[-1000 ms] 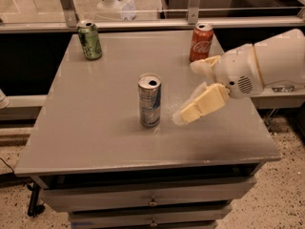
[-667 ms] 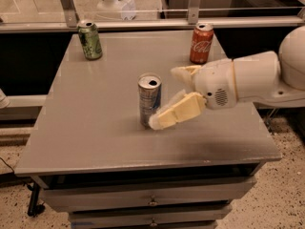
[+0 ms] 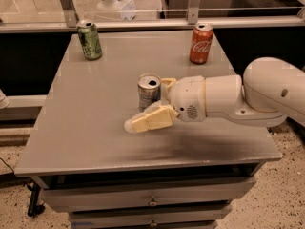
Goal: Pick redbull can
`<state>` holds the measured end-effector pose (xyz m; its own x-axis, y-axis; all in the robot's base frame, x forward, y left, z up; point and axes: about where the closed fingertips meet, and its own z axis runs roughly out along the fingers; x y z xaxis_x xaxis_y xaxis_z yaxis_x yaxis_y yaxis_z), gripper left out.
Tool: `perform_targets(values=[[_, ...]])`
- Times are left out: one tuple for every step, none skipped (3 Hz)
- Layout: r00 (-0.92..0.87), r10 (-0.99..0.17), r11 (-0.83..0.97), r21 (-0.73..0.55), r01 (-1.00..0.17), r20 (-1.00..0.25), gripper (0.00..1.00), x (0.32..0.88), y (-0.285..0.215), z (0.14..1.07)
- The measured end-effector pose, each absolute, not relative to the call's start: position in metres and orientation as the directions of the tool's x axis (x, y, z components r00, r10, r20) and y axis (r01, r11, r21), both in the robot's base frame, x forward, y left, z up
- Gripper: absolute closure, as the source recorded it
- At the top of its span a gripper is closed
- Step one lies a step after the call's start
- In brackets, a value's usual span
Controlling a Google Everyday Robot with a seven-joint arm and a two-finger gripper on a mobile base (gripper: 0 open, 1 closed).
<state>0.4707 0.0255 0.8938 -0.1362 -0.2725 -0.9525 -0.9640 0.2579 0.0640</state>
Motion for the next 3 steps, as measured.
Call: perform_targets(values=[[-0.115,-0.271,0.281,0.035,-0.959,-0.956,0.39,0.483,0.023,0.886],[-0.095,-0.283,0.319,0.0,-0.948,-0.954,0.62,0.501,0.008,0.89],[-0.081,-0.296,0.384,-0.041,-0.922,-0.952,0.87,0.528,-0.022,0.909]])
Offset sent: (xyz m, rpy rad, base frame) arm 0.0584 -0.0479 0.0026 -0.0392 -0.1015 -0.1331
